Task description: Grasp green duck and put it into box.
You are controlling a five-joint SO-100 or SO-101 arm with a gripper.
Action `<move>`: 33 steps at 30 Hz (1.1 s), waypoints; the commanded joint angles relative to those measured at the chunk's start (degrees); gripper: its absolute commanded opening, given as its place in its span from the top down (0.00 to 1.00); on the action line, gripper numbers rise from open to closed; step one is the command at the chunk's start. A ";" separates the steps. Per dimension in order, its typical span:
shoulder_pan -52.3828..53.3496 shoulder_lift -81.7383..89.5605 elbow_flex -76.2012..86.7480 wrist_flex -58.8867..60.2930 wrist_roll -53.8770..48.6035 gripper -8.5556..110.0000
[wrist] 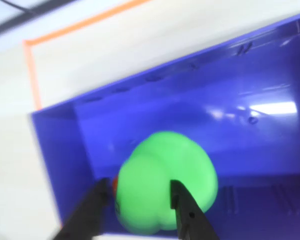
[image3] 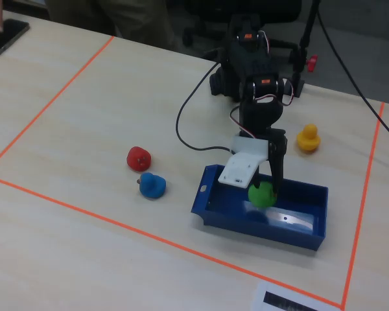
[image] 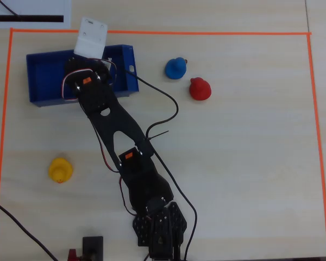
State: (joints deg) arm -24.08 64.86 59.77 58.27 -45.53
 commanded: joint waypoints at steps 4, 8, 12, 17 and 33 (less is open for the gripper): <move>3.96 4.48 -3.16 3.52 -3.25 0.69; 8.35 19.95 4.13 4.92 -5.36 0.86; 13.62 43.07 21.88 2.20 -10.90 0.93; 21.62 68.82 51.94 -7.12 -18.54 0.93; 27.69 124.28 111.97 -5.80 -27.51 0.93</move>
State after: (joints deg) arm 2.37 181.49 164.27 51.68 -72.25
